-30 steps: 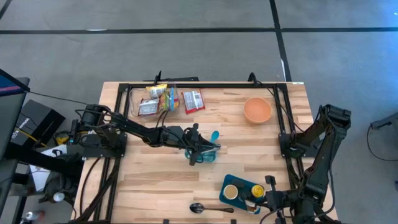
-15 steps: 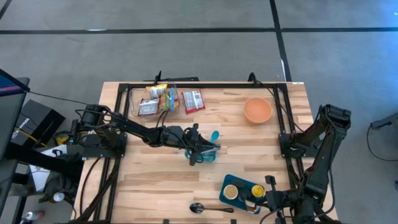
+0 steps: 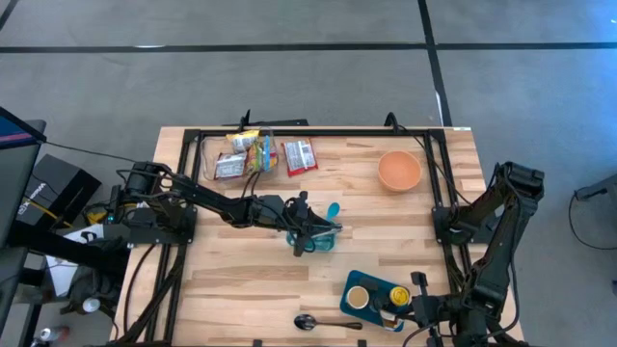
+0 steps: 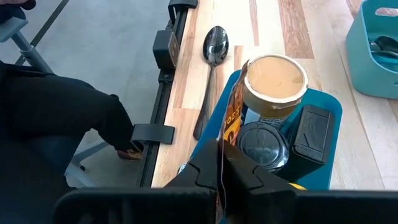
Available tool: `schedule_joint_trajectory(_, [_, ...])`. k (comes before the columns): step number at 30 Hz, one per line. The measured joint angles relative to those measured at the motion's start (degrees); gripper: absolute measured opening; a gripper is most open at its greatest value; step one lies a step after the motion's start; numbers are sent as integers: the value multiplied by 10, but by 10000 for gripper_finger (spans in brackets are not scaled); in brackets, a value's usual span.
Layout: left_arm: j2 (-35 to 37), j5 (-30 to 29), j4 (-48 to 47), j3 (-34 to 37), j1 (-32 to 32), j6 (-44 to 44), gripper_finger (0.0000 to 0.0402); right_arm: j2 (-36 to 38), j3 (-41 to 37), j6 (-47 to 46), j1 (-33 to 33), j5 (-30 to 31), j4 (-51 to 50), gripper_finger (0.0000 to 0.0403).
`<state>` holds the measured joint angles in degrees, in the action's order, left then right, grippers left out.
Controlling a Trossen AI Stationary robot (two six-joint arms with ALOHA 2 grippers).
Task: Pick & Place Food Item
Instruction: Put the orange seasoning pack into the blue bin
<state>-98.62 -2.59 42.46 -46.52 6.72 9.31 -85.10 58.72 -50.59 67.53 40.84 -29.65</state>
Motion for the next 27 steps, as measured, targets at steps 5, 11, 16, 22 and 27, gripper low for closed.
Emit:
schedule_joint_trajectory(5, [0,0,0,0,0,0,68,0,0,0,0,0,0,0])
schedule_joint_trajectory(11, [0,0,0,0,0,0,68,0,1,0,0,0,0,0])
schedule_joint_trajectory(16, [0,0,0,0,0,0,68,0,22,6,0,0,-13,0])
schedule_joint_trajectory(22, [0,0,0,0,0,0,68,-1,23,-28,0,-3,-58,0])
schedule_joint_trajectory(27, [0,0,0,0,0,0,68,-4,23,-34,3,-3,-60,0])
